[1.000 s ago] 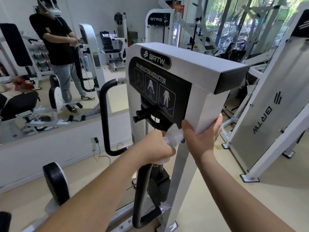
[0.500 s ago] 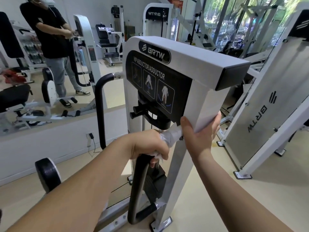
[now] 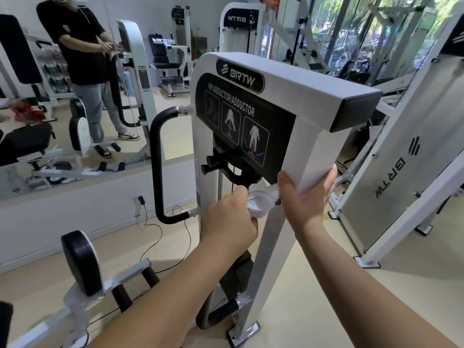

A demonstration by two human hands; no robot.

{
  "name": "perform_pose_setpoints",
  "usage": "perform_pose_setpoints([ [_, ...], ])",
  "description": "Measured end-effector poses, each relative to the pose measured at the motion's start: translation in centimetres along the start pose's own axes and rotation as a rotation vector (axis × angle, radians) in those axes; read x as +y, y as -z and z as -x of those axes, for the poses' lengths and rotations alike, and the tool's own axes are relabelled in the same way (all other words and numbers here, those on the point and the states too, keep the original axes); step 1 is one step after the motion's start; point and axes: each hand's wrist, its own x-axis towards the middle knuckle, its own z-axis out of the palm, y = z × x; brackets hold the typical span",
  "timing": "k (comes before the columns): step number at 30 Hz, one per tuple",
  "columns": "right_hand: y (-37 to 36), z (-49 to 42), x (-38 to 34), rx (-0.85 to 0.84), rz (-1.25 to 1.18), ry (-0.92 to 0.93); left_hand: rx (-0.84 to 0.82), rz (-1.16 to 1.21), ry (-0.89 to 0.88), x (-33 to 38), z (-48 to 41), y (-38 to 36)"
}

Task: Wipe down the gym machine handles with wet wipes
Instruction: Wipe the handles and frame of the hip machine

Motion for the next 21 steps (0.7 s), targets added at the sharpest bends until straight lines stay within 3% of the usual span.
perform_pose_setpoints([
  [2, 0.1, 0.0, 0.0, -0.008, 0.012, 0.002, -0.132, 0.186, -0.026, -0.4, 0.2, 0.9],
  [4, 0.2, -0.1, -0.1, -0.009, 0.02, -0.002, -0.28, 0.573, 0.04, -0.6, -0.2, 2.4],
  [6, 0.2, -0.1, -0.1, -0.013, 0.018, -0.012, -0.277, 0.87, 0.153, -1.1, -0.8, 3.3],
  [7, 0.3, -0.1, -0.1, -0.013, 0.019, -0.01, -0.225, 0.877, 0.173, -1.3, -1.3, 3.7],
  [13, 0.2, -0.1, -0.2, -0.022, 0.019, 0.002, 0.012, 0.588, -0.008, -2.6, -4.2, 3.2],
  [18, 0.4, -0.1, -0.1, -0.044, 0.014, 0.01, 0.26, 0.154, -0.063, -1.1, -3.0, 2.6],
  [21, 0.2, 0.0, -0.2, -0.04, 0.0, 0.017, 0.015, 0.081, -0.088, 0.6, -0.1, 1.8],
])
